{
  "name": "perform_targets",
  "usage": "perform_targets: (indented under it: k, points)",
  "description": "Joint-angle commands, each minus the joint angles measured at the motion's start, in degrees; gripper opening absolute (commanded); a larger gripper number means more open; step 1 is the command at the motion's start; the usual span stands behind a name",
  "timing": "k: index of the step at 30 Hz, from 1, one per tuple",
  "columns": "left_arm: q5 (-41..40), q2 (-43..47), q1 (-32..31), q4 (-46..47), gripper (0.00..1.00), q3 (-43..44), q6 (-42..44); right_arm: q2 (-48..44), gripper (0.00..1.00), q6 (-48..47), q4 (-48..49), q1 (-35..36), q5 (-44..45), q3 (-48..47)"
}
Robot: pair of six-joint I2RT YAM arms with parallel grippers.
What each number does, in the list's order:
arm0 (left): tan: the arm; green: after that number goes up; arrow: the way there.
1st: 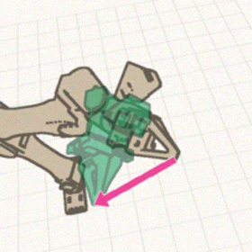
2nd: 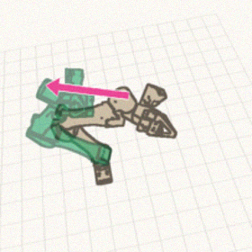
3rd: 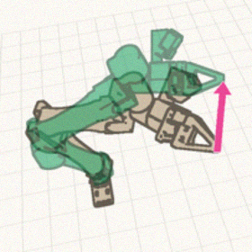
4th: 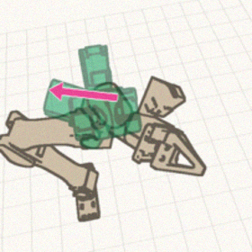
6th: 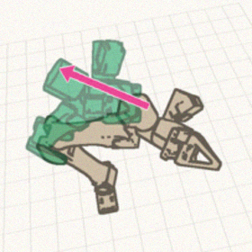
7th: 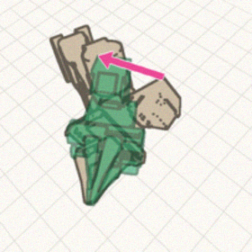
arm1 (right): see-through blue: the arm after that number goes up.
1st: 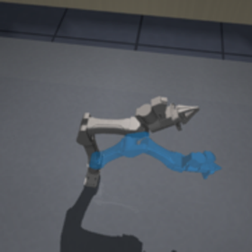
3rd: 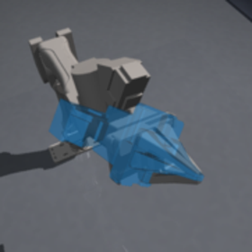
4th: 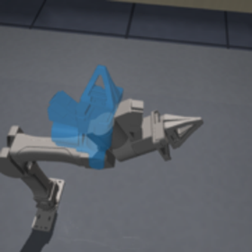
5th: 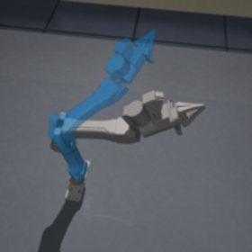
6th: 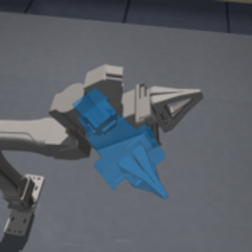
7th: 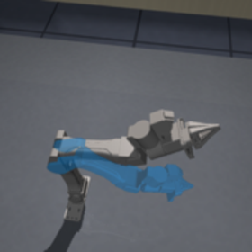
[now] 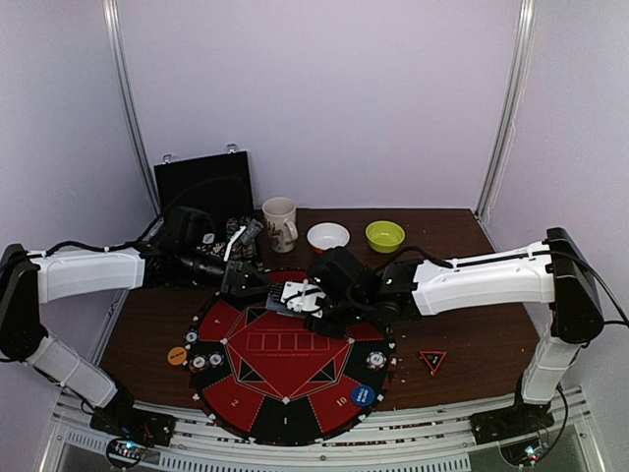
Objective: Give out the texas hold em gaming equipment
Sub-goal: Pick up the poker card from the face-down deck piles.
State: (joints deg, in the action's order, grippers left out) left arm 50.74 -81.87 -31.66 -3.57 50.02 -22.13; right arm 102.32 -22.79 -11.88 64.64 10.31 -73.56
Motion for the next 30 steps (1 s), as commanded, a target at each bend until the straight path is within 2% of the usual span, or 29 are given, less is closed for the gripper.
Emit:
perform_targets:
  k: [1, 3, 9, 14, 26, 30]
  points:
    - [3.1, 0.2, 0.1, 1.6, 0.05, 0.0, 0.5, -2.2, 0.5, -0.4, 0.4, 0.3, 1.8, 0.2]
    - [3.3, 0.2, 0.1, 1.5, 0.0, 0.0, 0.3, -2.2, 0.49, -0.4, 0.6, 0.2, 1.9, 0.4]
    - [2.3, 1.3, 0.5, 1.7, 0.0, -0.1, -0.5, -2.4, 0.49, -0.5, 0.4, 0.0, 2.6, 0.6]
    - [2.4, 3.1, 2.1, 5.9, 0.0, -1.9, -4.3, -3.8, 0.49, -0.5, 1.0, -0.5, 2.9, 2.1]
    - [7.7, 5.1, 4.7, 15.0, 0.0, -3.9, -11.9, -5.8, 0.49, -0.1, 1.8, -1.5, 3.0, 4.4]
    - [7.9, 6.3, 6.5, 13.2, 0.0, -3.3, -11.1, -6.5, 0.49, -0.1, 1.8, -2.4, 3.2, 5.3]
